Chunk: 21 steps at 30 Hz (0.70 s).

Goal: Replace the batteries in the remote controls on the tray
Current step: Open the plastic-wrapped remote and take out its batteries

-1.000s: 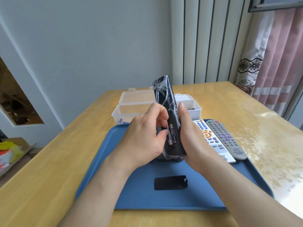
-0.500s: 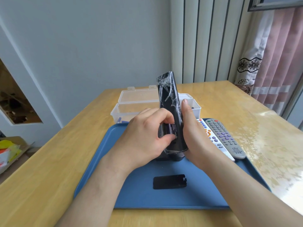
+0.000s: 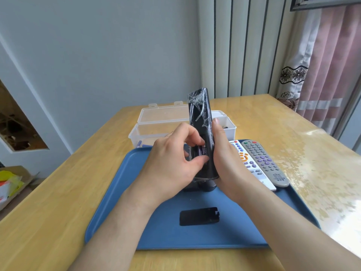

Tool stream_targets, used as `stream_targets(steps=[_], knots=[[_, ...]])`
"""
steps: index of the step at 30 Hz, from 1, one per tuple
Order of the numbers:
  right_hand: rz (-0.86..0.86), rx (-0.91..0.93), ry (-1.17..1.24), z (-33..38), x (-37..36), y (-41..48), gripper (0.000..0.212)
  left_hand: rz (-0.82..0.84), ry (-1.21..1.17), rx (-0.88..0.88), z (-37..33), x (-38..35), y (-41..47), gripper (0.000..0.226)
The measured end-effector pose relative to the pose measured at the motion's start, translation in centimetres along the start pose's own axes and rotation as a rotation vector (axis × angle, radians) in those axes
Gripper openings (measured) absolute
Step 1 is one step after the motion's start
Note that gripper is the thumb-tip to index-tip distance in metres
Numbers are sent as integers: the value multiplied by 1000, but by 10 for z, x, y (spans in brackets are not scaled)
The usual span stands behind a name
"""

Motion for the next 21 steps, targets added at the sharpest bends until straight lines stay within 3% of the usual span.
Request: stream_targets(steps=[6,13,18,21], knots=[[24,107,-111,6,-7,-7,59,-14,-76,15,5,-1,2,24],[12,126,-101,8,-11,-10,54,0,-120,34,9,1,2,21],[-28,35,-80,5,-5,-7,55,21,-96,27,8,-7,-1,35],[-31,32,-50,5,-3,-7,56,-47,-60,9,8,-5,1,38]])
Point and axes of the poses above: each hand's wrist, its own y-axis towards the middle knuckle, its own x-axis out of the back of the hand, z = x × y, the point moved 5 cm from there along y, towards the middle knuckle, and after that the axes turned 15 degrees about -y, right-handed, at the moved point
